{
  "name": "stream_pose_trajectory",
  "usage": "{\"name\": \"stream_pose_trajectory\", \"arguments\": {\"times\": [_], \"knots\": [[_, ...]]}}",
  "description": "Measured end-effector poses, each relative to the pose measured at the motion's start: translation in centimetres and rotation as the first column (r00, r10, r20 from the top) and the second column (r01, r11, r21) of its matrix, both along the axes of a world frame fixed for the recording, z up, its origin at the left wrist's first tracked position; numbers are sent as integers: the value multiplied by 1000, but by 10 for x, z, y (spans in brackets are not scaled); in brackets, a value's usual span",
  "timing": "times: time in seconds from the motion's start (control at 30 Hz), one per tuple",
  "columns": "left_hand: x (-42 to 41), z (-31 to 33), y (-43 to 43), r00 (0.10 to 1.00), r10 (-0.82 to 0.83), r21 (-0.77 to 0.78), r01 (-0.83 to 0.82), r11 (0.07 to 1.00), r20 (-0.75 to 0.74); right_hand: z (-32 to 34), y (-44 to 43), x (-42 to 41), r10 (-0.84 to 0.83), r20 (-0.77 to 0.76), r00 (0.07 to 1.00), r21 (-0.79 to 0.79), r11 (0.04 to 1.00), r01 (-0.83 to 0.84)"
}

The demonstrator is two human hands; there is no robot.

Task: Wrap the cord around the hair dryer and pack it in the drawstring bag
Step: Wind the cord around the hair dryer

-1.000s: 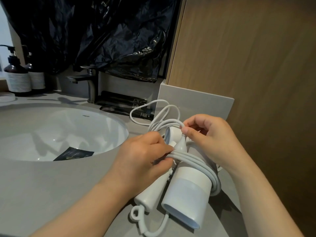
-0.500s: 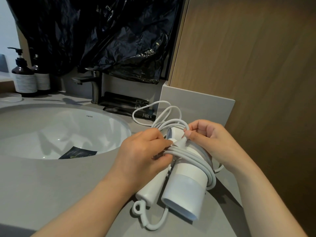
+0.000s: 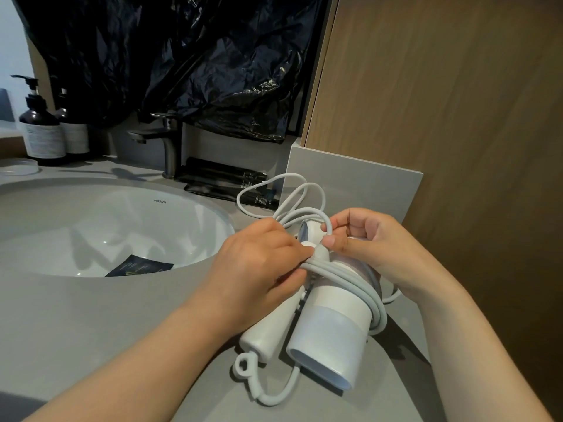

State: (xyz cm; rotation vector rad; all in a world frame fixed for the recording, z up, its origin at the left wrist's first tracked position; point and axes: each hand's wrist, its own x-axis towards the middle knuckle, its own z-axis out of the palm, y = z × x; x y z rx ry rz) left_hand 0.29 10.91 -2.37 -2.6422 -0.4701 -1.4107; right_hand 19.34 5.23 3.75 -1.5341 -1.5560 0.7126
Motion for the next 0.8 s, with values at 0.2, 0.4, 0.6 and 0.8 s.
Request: {"name": "stream_pose_trajectory", "arguments": {"times": [0.2, 0.4, 0.6, 0.8], "knots": [[-1, -2, -3, 1000, 3, 132, -3, 991, 5, 10, -4, 3, 27, 15, 1000, -90, 996, -25], [2, -4, -3, 998, 2, 62, -6, 998, 69, 13, -11, 14, 76, -39, 996, -129, 988, -81], [3, -2, -3, 990, 7, -135, 13, 991, 140, 8, -8, 15, 88, -25, 996, -103, 991, -90], [-7, -1, 2, 985, -86, -329, 131, 935, 149, 0, -5, 16, 38, -60, 997, -88, 995, -44]]}}
